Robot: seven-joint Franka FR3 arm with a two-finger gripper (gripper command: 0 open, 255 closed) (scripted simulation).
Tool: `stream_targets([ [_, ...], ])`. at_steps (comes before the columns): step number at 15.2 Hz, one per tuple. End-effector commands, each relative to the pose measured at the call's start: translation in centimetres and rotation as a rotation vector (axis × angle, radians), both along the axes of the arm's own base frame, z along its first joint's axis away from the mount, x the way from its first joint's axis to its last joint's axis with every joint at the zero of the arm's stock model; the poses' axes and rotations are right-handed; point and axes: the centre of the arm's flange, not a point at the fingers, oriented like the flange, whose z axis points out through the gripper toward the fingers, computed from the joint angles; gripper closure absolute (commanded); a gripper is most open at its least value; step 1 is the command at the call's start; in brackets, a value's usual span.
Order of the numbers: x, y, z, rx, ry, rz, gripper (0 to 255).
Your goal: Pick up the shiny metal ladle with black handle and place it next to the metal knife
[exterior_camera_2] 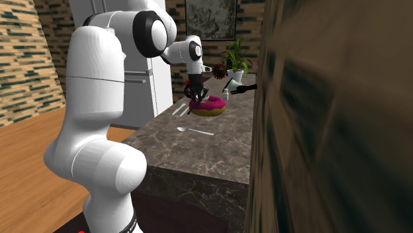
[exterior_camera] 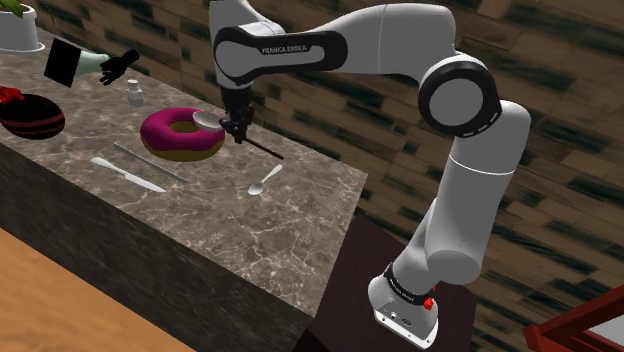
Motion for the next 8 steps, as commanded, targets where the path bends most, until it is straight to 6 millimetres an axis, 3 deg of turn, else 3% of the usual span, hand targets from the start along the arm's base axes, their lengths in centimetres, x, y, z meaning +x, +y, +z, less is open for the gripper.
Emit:
stream_targets([
  [1,0.1,1.3,-0.5,0.0,0.0,-0.001,255],
  [8,0.1,1.3,-4.2,0.0,0.0,-0.001,255],
])
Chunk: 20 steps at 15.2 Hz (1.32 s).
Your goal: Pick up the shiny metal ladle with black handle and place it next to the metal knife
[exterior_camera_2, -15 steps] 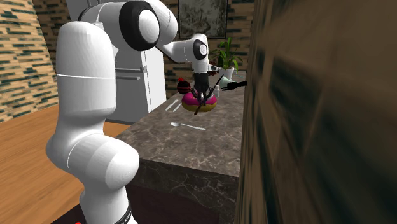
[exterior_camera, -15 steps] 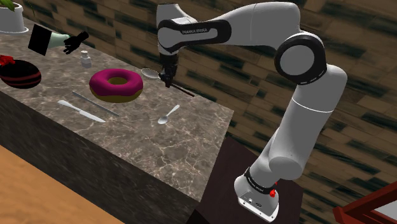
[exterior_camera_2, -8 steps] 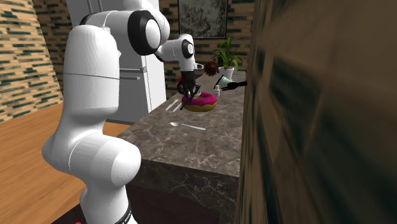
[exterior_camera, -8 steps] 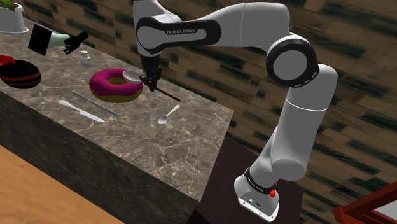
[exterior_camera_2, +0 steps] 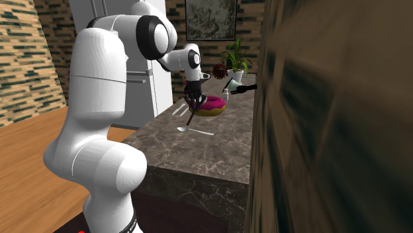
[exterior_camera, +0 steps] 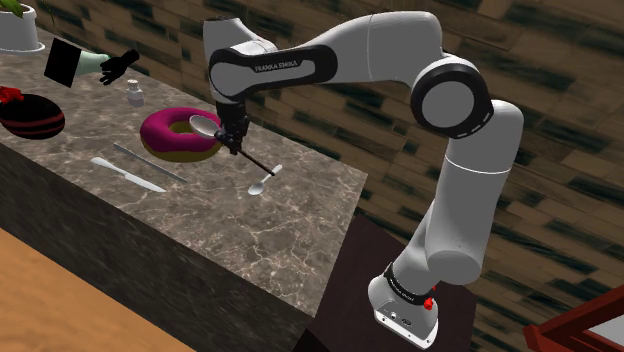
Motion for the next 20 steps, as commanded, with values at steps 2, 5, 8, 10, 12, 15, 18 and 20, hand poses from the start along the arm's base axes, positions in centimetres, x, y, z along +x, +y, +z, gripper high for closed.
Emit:
stream_targets([
  [2,-0.1,0.0,-1.6,0.0,0.0,0.0,255],
  [5,-0.1,0.0,-3.1,0.0,0.0,0.0,255],
  [8,-0.1,0.0,-4.7,0.0,0.0,0.0,255],
  [10,-0.1,0.0,-5.8,0.0,0.0,0.0,255],
  [12,-0.1,0.0,-6.3,0.0,0.0,0.0,255],
  [15,-0.1,0.0,-6.3,0.0,0.0,0.0,255],
  [18,-0.1,0.0,-6.3,0.0,0.0,0.0,255],
  [20,-0.1,-0.1,-6.4,0.0,0.0,0.0,0],
])
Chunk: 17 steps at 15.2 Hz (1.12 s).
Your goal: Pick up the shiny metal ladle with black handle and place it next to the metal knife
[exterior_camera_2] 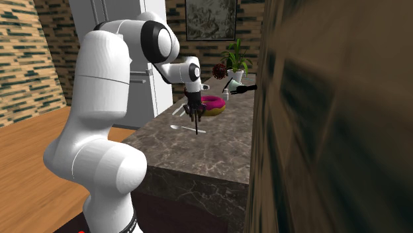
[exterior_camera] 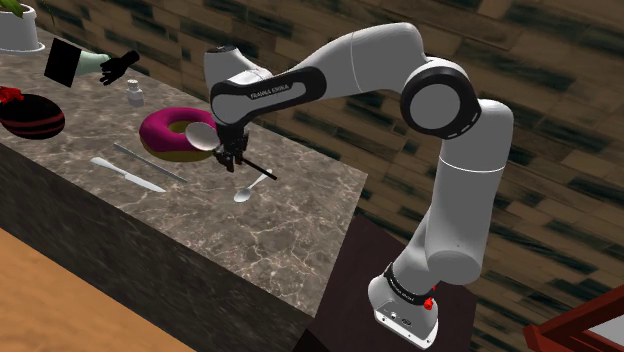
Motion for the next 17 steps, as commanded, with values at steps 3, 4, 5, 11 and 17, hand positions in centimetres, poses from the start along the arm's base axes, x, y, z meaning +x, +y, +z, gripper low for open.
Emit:
stream_targets([
  [3,-0.1,-0.2,-0.2,-0.001,0.003,-0.002,0],
  [4,-0.1,-0.2,-0.2,-0.001,0.003,-0.002,0],
  [5,0.0,-0.1,-0.2,-0.001,0.003,-0.002,0],
  [11,0.4,0.5,4.8,-0.001,0.003,-0.002,0],
  [17,0.4,0.5,4.8,-0.001,0.003,-0.002,0],
])
